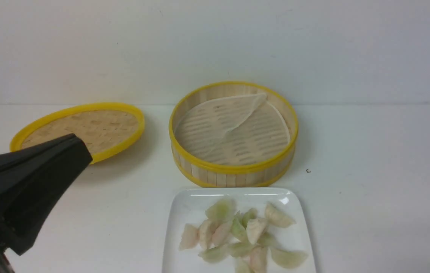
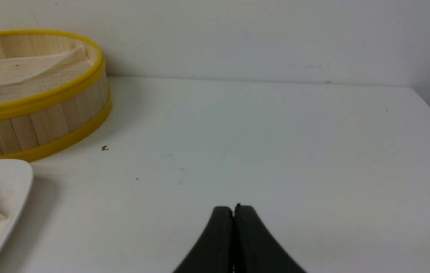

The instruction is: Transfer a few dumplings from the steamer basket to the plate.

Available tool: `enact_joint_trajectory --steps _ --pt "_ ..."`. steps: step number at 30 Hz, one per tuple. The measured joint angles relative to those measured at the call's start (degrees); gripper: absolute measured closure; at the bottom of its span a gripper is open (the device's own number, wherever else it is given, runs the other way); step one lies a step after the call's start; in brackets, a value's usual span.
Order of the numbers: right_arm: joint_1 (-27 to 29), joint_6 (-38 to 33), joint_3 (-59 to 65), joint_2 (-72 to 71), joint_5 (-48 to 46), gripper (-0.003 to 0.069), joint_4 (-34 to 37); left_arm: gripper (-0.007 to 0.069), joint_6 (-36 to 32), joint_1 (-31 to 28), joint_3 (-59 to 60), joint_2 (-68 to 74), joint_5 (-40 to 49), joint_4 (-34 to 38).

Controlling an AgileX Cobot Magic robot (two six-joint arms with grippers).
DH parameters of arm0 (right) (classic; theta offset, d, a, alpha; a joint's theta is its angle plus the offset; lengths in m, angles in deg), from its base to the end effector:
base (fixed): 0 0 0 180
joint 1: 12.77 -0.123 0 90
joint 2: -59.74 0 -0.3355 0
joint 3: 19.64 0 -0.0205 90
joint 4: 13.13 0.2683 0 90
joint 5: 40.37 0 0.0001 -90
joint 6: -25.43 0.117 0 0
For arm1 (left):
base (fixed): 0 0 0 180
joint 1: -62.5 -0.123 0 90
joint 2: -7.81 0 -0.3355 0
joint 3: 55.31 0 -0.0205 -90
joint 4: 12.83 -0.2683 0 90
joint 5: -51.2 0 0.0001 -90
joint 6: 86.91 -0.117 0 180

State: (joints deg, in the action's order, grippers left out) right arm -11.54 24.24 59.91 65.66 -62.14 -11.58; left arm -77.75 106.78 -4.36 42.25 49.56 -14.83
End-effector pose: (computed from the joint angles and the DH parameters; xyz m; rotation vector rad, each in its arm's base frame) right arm 0.0439 0.0002 0.1645 0.0172 1.8715 -0.0024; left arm 0.0754 -0.0737 0.3674 0.4795 1.4256 -0.7288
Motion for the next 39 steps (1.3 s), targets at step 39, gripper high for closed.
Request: enact_joint_trajectory --steps 39 --pt "0.0 0.0 0.0 0.0 0.0 0.0672 0.0 0.0631 -14.2 -41.5 29.1 -28.5 22.8 6.3"
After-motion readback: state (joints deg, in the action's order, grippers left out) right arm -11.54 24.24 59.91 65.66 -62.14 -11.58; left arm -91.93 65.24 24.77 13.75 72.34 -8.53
